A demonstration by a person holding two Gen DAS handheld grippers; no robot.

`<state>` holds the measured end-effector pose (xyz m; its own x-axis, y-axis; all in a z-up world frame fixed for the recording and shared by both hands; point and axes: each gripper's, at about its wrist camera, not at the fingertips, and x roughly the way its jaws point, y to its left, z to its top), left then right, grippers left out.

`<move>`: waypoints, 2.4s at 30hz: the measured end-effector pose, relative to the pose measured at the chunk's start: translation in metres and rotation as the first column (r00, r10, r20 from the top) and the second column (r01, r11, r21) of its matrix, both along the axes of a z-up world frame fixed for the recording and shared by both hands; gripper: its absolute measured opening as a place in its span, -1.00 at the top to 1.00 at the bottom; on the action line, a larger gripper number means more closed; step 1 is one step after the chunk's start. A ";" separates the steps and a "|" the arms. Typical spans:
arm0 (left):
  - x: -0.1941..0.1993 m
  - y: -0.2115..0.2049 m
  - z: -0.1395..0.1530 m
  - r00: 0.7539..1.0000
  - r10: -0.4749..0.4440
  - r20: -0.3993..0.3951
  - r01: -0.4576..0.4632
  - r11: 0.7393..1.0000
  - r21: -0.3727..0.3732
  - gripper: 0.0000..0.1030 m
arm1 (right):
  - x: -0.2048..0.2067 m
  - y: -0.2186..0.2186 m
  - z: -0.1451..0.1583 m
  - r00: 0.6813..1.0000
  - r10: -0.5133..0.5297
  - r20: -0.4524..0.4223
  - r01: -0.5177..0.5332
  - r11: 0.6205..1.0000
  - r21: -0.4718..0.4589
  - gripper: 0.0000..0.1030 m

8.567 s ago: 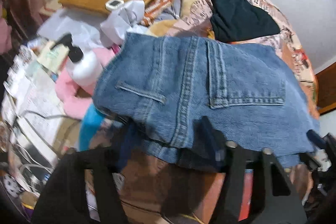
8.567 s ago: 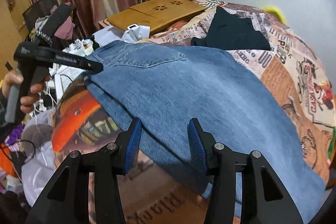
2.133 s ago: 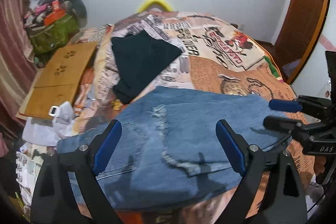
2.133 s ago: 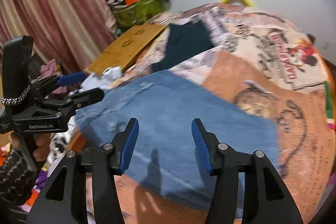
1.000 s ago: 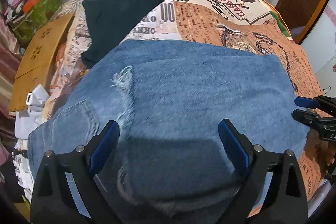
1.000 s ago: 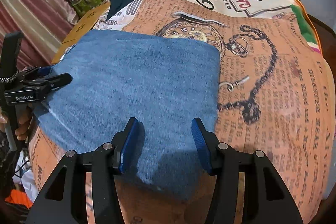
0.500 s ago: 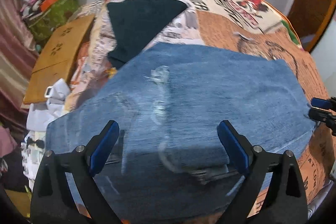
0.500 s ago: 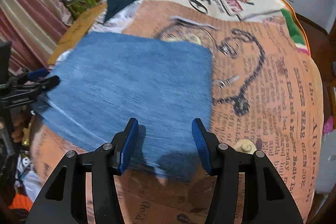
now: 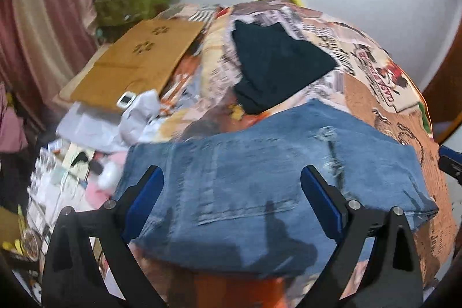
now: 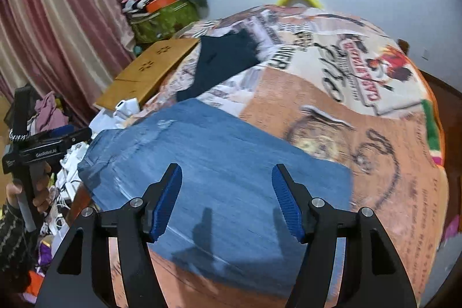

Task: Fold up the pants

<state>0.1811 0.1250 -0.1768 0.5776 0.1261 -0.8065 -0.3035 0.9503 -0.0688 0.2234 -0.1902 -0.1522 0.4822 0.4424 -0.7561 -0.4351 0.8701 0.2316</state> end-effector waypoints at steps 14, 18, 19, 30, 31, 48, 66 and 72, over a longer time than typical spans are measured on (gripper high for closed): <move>-0.063 0.100 -0.086 0.967 0.156 -0.200 -0.217 0.918 -0.332 -0.88 | -0.004 0.100 -0.051 0.984 0.151 -0.099 -0.159 0.984 -0.081 -0.18; -0.075 0.105 -0.102 0.963 0.147 -0.224 -0.238 0.853 -0.465 -0.88 | -0.004 0.102 -0.055 0.983 0.150 -0.111 -0.158 0.984 -0.077 -0.20; -0.077 0.105 -0.106 0.965 0.137 -0.225 -0.236 0.828 -0.508 -0.88 | -0.004 0.102 -0.055 0.982 0.152 -0.112 -0.161 0.984 -0.075 -0.20; -0.064 0.110 -0.137 0.975 0.112 -0.192 -0.215 0.693 -0.688 -0.95 | -0.004 0.105 -0.058 0.980 0.162 -0.114 -0.170 0.983 -0.071 -0.21; -0.062 0.113 -0.137 0.975 0.123 -0.184 -0.218 0.691 -0.690 -0.95 | -0.004 0.105 -0.058 0.980 0.162 -0.114 -0.170 0.983 -0.070 -0.21; -0.022 0.116 -0.064 0.977 0.196 -0.080 -0.212 0.915 -0.342 0.53 | -0.004 0.072 -0.036 0.992 0.088 -0.089 -0.092 0.995 -0.047 -0.20; 0.043 -0.069 0.145 0.935 -0.147 0.322 0.161 0.987 -0.016 0.60 | -0.006 -0.013 -0.060 0.989 0.007 -0.149 -0.013 0.999 -0.042 -0.25; 0.065 -0.152 0.167 0.887 -0.298 0.353 0.302 0.952 0.046 0.60 | -0.017 -0.026 -0.058 0.988 0.025 -0.152 -0.027 1.000 -0.010 -0.25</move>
<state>0.2461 -0.0267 -0.0100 0.8323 -0.1051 -0.5443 0.0415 0.9909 -0.1279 0.2066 -0.2166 -0.2105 0.3500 0.4437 -0.8250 -0.4185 0.8620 0.2860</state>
